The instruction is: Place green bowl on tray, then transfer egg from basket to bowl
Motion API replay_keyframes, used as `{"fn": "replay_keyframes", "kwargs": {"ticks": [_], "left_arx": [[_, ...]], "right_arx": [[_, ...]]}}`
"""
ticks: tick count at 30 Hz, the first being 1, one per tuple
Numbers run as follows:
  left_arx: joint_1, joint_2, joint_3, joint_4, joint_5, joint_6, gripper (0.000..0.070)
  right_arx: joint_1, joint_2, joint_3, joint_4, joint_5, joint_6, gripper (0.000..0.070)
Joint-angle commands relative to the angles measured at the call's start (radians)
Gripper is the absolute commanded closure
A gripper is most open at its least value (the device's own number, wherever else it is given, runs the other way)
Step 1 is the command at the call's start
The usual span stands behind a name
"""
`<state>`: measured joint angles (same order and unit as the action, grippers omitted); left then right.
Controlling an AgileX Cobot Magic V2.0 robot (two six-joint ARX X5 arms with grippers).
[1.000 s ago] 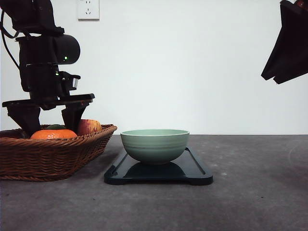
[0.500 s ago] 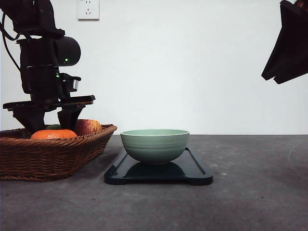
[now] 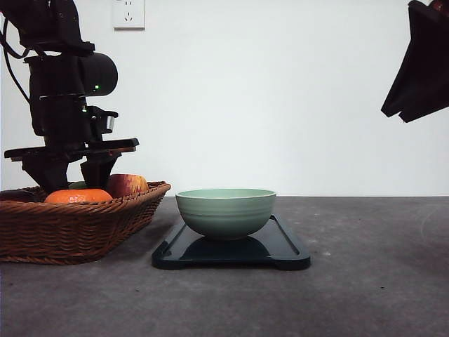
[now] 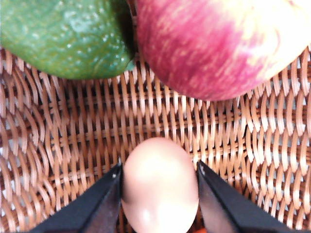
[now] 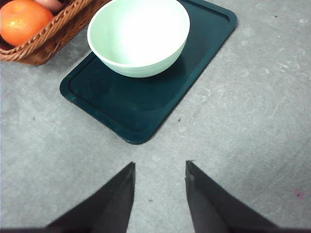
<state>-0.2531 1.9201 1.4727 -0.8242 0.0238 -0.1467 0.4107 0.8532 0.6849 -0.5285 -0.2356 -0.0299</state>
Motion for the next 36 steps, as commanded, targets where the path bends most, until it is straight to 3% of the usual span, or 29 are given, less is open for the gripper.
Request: {"fn": "replay_keyframes", "kwargs": {"ticks": [1, 15, 20, 25, 36], "left_arx": [[-0.003, -0.019, 0.026, -0.001, -0.005, -0.003, 0.0524], [-0.019, -0.221, 0.029, 0.027, 0.012, 0.0, 0.0523], [-0.045, -0.254, 0.041, 0.114, 0.115, -0.004, 0.0523], [-0.097, -0.254, 0.054, 0.177, 0.197, -0.046, 0.0513], [-0.231, -0.212, 0.054, 0.295, 0.198, -0.041, 0.0511]], "right_arx": [[0.006, 0.008, 0.003, 0.011, 0.0, -0.008, 0.0501], [0.006, 0.008, 0.003, 0.015, 0.0, -0.008, 0.0501], [0.006, 0.008, 0.003, 0.026, 0.0, -0.008, 0.0501], [0.006, 0.008, 0.003, 0.027, 0.0, -0.008, 0.0501], [0.006, 0.008, 0.003, 0.027, 0.0, -0.008, 0.0501]]}}
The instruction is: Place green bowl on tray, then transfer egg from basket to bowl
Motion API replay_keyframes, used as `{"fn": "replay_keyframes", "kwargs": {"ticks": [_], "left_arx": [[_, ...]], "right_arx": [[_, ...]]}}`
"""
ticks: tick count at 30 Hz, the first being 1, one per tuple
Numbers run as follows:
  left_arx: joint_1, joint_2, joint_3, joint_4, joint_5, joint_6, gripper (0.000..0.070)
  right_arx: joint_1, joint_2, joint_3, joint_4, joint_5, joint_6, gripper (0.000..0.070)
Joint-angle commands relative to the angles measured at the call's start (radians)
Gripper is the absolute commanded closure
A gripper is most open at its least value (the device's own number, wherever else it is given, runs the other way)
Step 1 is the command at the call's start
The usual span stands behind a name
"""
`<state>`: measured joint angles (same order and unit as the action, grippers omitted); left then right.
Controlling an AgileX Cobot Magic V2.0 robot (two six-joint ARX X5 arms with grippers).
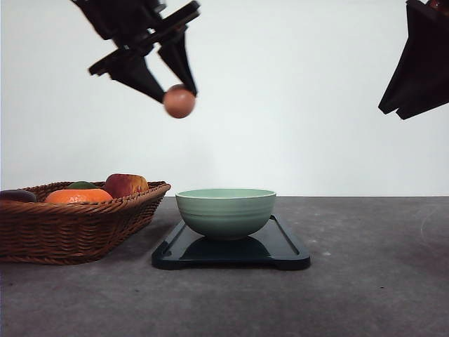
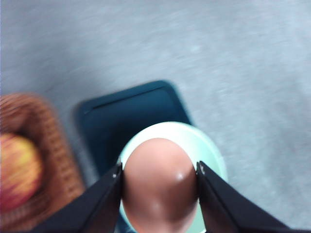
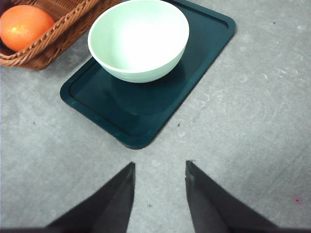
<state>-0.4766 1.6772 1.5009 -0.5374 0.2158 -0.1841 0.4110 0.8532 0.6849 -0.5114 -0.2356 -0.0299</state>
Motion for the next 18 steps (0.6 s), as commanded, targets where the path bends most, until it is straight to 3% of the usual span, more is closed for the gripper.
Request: {"fn": "replay_keyframes", "kwargs": {"ticks": [1, 18], "left_arx": [[-0.018, 0.041, 0.026, 0.016, 0.006, -0.003, 0.0511], [-0.133, 0.234, 0.026, 0.159, -0.026, 0.0, 0.0511]], "right_arx": [[0.005, 0.008, 0.003, 0.009, -0.001, -0.008, 0.0501], [0.005, 0.008, 0.003, 0.009, 0.0, -0.008, 0.0501]]}}
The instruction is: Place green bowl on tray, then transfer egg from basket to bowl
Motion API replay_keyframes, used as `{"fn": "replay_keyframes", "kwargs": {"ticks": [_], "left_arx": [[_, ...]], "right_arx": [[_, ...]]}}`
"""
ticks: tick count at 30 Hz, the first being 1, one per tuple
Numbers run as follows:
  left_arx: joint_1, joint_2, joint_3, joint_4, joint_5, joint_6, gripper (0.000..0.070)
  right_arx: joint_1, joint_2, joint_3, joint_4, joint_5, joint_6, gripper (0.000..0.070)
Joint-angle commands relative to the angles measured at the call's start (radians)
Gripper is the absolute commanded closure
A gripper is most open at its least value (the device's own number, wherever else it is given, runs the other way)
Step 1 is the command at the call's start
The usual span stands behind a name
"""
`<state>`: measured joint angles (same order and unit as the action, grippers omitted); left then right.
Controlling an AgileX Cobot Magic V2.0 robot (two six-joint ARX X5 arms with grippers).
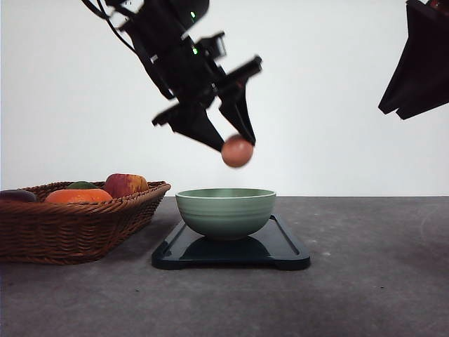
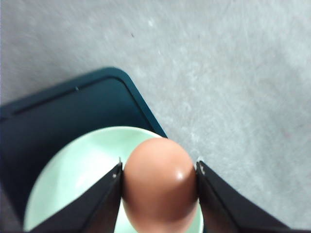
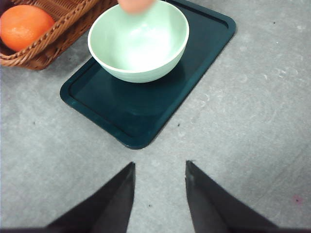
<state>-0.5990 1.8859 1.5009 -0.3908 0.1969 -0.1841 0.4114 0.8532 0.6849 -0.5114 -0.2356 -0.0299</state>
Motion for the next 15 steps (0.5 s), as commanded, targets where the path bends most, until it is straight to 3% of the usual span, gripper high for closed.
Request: {"fn": "replay_keyframes", "kwargs": {"ticks": [1, 15], "left_arx": [[-0.015, 0.037, 0.026, 0.014, -0.021, 0.0, 0.0511], [-0.024, 0.161, 0.026, 0.015, -0.13, 0.015, 0.0512]], "right_arx": [[0.005, 0.008, 0.003, 0.009, 0.0, -0.007, 0.0501], [0.005, 0.008, 0.003, 0.01, 0.0, -0.008, 0.0501]]}}
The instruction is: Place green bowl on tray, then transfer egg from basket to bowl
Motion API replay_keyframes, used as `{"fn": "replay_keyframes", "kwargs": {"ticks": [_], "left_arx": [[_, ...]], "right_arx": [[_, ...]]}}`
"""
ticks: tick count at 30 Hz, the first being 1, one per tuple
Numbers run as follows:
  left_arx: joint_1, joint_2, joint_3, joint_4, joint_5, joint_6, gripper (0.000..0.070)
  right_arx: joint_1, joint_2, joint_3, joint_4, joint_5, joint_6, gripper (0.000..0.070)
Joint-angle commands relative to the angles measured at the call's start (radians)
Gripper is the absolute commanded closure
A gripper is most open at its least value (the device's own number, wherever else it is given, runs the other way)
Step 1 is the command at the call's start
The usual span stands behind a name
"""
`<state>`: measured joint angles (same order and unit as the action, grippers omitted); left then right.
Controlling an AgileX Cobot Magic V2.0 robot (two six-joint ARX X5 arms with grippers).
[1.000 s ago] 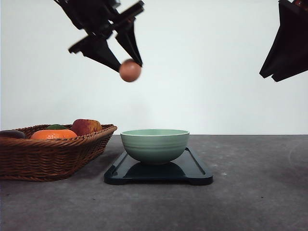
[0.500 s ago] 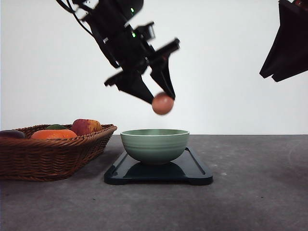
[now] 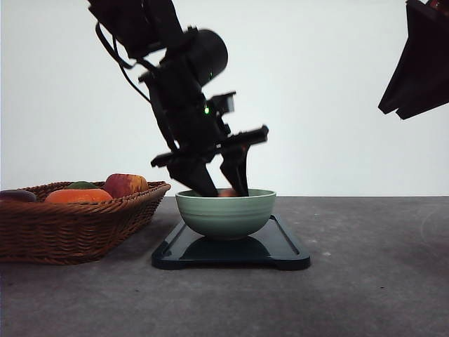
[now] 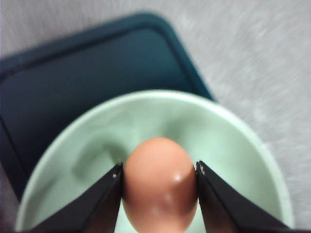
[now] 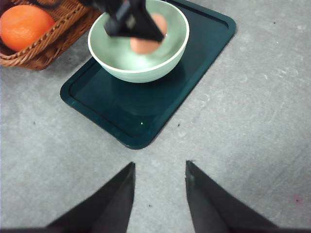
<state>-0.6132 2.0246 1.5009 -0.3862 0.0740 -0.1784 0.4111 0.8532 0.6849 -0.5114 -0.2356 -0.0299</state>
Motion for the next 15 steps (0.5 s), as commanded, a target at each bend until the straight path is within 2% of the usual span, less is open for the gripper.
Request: {"fn": "replay_keyframes", "kwargs": {"ticks": [1, 15], "left_arx": [[-0.01, 0.026, 0.026, 0.011, -0.009, 0.009, 0.0512], [-0.011, 0.039, 0.026, 0.01, -0.026, 0.01, 0.0503]], "right_arx": [[0.005, 0.008, 0.003, 0.01, 0.0, -0.007, 0.0501], [0.005, 0.008, 0.003, 0.01, 0.0, -0.008, 0.0501]]}}
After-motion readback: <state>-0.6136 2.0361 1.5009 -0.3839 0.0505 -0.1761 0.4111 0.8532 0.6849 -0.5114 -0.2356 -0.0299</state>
